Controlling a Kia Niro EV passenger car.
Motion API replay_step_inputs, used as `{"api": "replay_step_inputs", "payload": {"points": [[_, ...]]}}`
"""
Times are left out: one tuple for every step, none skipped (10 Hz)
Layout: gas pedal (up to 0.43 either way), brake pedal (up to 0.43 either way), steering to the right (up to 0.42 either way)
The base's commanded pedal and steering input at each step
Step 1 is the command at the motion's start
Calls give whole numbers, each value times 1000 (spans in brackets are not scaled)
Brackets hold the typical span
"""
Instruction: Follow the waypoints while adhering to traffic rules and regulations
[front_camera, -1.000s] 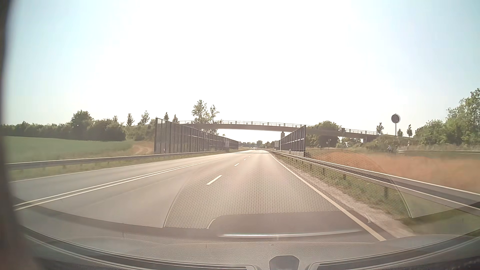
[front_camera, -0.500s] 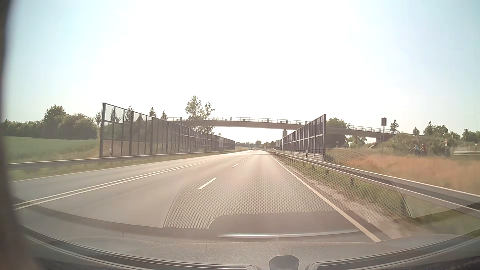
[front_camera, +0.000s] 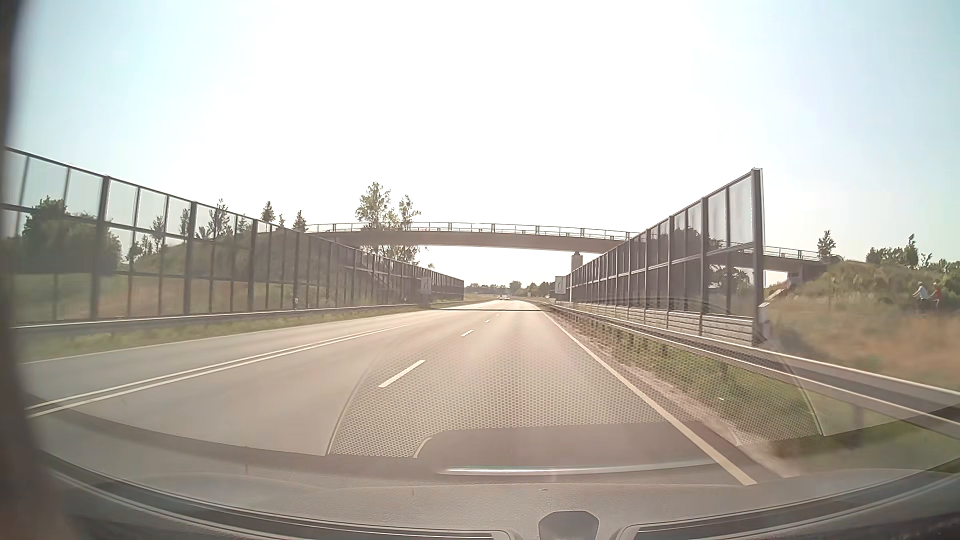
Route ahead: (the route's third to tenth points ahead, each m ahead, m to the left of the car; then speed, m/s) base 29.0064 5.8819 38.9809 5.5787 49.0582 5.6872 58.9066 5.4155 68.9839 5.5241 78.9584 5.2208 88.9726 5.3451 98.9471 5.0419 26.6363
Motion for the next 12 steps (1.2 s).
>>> {"api": "replay_step_inputs", "payload": {"points": [[461,6,5],[461,6,5],[461,6,5],[461,6,5],[461,6,5],[461,6,5],[461,6,4],[461,6,4],[461,6,4],[461,6,4],[461,6,3],[461,6,3]]}}
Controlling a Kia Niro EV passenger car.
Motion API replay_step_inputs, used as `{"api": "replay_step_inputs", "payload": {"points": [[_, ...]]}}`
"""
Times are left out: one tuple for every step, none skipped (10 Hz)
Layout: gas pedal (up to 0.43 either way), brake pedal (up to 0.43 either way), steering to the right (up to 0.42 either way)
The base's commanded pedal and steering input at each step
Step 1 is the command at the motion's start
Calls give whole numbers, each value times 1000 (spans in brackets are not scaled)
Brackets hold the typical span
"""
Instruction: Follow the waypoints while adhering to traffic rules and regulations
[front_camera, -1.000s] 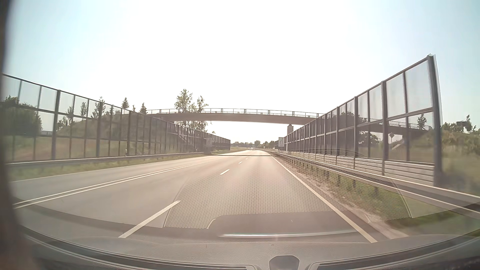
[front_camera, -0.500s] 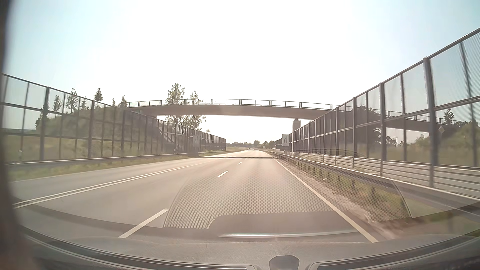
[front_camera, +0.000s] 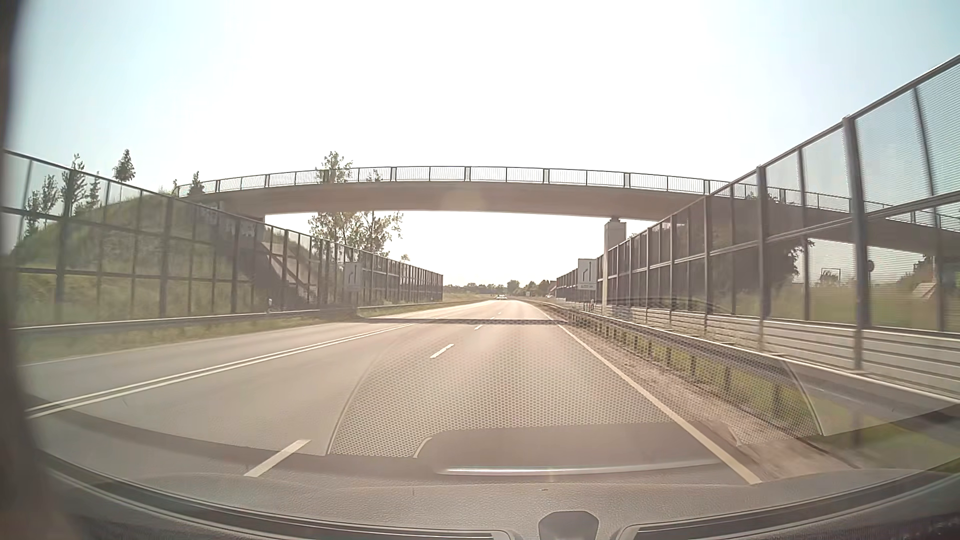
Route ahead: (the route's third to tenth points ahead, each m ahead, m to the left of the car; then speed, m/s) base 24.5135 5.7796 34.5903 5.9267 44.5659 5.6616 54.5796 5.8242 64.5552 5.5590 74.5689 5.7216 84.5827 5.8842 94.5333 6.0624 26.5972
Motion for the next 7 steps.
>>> {"api": "replay_step_inputs", "payload": {"points": [[461,6,3],[461,6,3],[461,6,3],[461,6,3],[461,6,3],[461,6,3],[461,6,4]]}}
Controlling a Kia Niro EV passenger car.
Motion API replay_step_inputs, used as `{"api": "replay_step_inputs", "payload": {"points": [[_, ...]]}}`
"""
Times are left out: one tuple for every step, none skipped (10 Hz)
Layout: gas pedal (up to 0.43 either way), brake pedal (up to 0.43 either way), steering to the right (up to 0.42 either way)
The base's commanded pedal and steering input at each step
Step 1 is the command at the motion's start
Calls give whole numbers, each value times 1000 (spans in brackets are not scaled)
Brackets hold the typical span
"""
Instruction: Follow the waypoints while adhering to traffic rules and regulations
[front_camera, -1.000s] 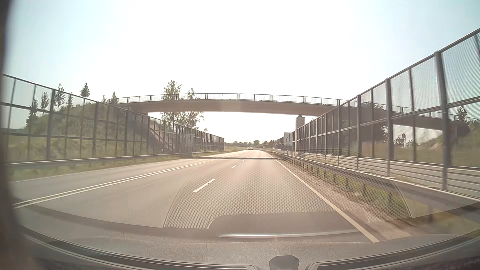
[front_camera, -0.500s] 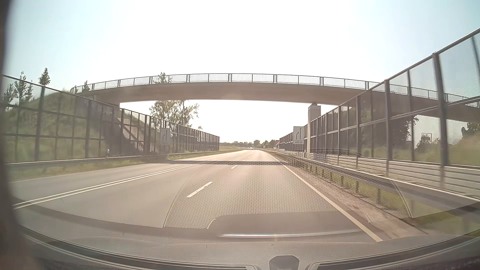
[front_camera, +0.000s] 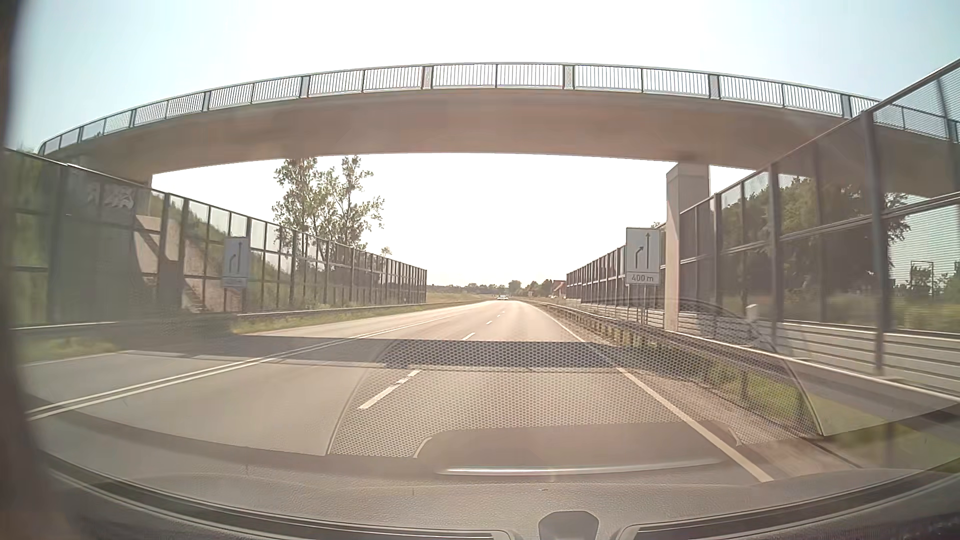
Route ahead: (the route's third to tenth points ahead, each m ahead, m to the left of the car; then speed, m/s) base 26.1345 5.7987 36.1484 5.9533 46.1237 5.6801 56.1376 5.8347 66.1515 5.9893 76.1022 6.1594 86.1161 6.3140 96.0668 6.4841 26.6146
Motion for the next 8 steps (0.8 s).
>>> {"api": "replay_step_inputs", "payload": {"points": [[461,6,4],[461,6,6],[461,6,6],[461,6,6],[461,6,5],[461,6,5],[461,6,5],[461,6,5]]}}
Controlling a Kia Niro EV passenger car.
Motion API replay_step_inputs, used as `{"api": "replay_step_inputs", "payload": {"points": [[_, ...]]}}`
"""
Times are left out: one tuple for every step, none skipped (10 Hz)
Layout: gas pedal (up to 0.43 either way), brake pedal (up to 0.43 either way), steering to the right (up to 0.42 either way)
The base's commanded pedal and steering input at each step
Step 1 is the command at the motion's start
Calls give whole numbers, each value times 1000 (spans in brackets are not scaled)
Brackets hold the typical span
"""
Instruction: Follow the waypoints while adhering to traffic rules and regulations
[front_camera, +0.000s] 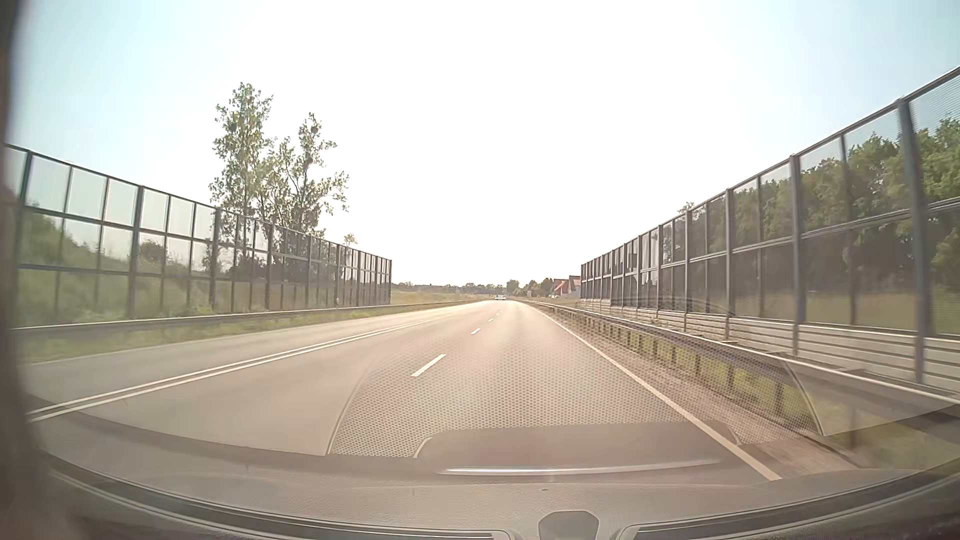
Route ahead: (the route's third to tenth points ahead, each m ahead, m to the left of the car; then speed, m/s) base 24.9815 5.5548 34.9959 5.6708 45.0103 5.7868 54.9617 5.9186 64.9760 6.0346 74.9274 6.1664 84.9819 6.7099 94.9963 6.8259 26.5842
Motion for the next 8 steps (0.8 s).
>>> {"api": "replay_step_inputs", "payload": {"points": [[461,6,4],[461,6,4],[461,6,4],[461,6,4],[461,6,4],[461,6,4],[461,6,3],[461,6,3]]}}
